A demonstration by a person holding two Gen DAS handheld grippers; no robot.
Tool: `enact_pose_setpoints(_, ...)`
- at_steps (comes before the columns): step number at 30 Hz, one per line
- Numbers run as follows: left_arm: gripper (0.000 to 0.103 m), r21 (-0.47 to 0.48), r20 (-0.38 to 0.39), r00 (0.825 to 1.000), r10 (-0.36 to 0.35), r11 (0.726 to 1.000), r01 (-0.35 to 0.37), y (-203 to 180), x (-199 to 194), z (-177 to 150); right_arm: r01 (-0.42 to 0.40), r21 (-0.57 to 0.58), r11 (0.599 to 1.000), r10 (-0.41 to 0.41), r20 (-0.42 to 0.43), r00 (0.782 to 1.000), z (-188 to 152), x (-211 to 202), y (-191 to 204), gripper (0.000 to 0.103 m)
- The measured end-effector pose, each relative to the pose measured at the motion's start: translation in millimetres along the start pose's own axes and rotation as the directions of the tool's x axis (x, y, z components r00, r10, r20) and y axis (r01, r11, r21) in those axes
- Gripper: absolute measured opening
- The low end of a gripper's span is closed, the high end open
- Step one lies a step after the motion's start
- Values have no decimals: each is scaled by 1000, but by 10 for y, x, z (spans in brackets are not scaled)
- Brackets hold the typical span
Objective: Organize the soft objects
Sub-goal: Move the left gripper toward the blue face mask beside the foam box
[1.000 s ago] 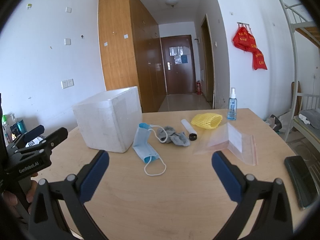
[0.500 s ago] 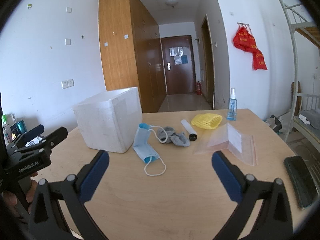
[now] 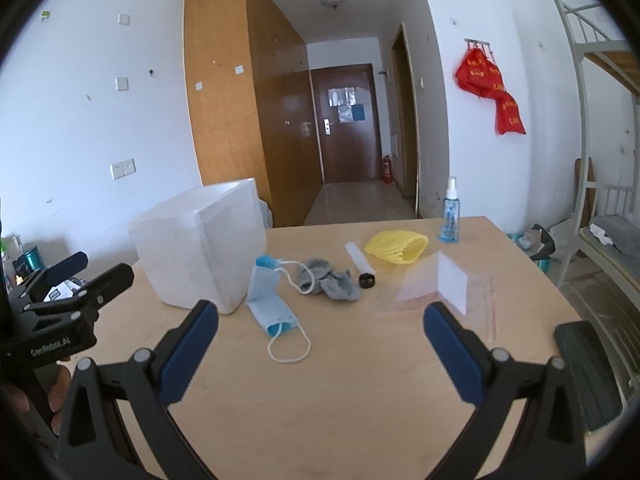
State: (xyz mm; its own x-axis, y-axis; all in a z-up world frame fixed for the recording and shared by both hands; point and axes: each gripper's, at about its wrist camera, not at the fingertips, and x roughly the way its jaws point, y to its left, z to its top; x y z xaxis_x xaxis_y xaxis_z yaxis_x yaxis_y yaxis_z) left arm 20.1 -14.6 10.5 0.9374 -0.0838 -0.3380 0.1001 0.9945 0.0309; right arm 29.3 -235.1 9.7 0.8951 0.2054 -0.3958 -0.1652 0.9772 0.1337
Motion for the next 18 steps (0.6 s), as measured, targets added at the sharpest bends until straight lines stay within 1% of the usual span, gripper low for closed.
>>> enact_pose_setpoints(8,103,41,-32,999,-39,998,41,-222,151,82,41,-11,999,-41,-13,999,107,89,-133,103)
enact_pose_setpoints(13,103,59,-75,994,-77,995,82,-383,308,142,77,4,997,-77,-42,996,190,163,-300,103)
enact_pose_setpoints(16,103,70,-85,993,-80,994,86,-476,409,175,98,10,995,-98,-62,993,225,232,-407,103)
enact_pose_setpoints(18,103,73,-96,992,-87,993,94,-515,453,181,97,24,995,-95,-72,993,232,263,-478,103)
